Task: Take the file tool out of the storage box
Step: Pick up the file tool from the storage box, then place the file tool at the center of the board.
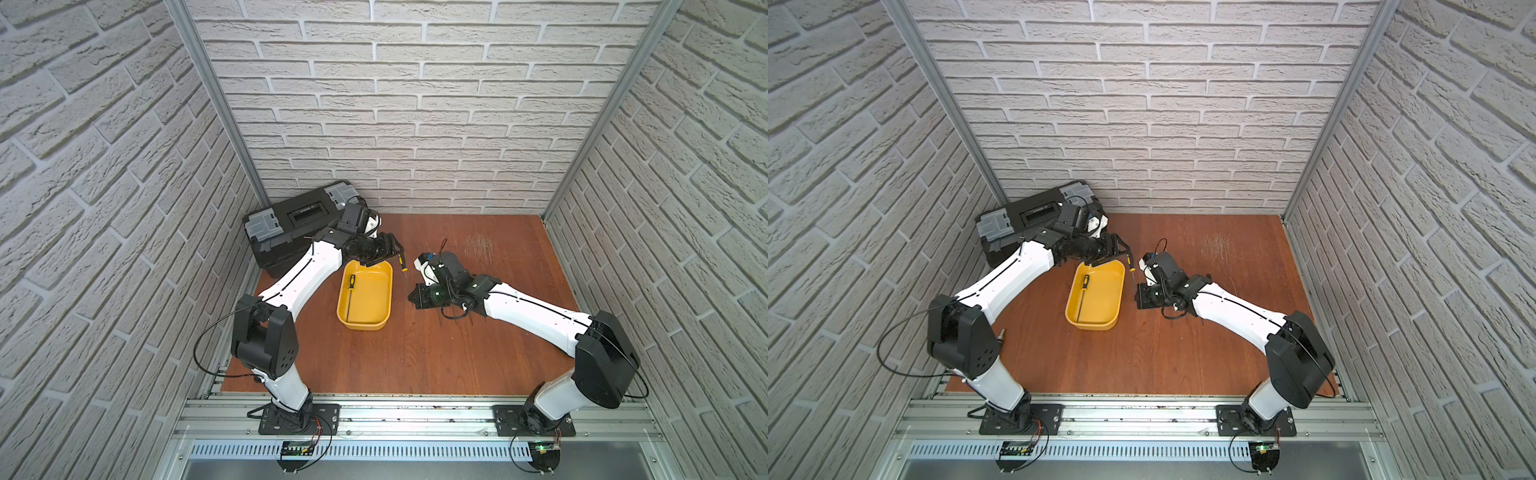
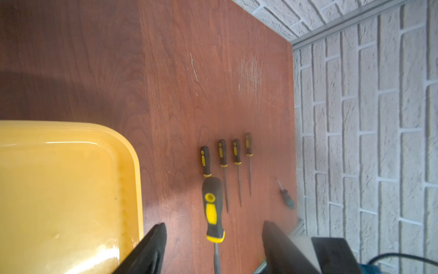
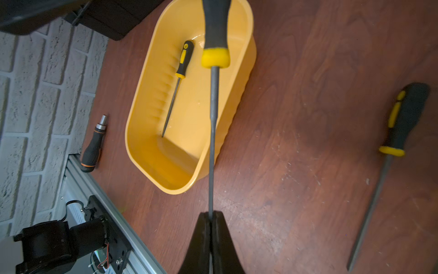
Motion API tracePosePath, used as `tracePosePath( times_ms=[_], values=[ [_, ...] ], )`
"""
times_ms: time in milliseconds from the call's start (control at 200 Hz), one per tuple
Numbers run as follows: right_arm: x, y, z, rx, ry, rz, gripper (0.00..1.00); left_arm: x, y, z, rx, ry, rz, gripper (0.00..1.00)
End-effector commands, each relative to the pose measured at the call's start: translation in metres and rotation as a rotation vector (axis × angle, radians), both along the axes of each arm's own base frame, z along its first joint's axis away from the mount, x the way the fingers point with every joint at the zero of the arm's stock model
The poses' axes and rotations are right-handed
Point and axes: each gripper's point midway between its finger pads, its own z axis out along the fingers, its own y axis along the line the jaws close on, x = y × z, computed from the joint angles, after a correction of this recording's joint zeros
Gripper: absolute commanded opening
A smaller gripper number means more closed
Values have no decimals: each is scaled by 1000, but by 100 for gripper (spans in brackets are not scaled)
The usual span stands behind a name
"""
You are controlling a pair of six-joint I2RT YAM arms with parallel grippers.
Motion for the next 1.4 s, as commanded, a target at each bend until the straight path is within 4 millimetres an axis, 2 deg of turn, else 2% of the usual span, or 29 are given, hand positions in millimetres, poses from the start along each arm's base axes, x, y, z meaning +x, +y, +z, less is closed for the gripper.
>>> tracePosePath(
  times_ms=[0,90,200,550,715,1085,1395],
  values=[
    [-1,-19,17,-107,-62,-56,3,-1,13,23,10,-65,-18,82],
    [-3,-33,12,-229,-61,-100,3,-5,20,20,44,-54,-35,98],
    [-3,-42,4,-311,-56,-135,3,-10,27,14,67,-41,-44,99],
    [-6,-48,-18,-384,-16,-189,3,-23,42,17,118,-49,-57,98],
    [-9,-49,-33,-399,14,-207,3,-23,50,7,162,-45,-36,98],
    [-7,-43,-59,-410,49,-231,3,-29,53,-10,175,-16,-30,98],
    [-5,-43,-80,-438,73,-249,3,-31,55,-14,182,-8,-23,99]
  ],
)
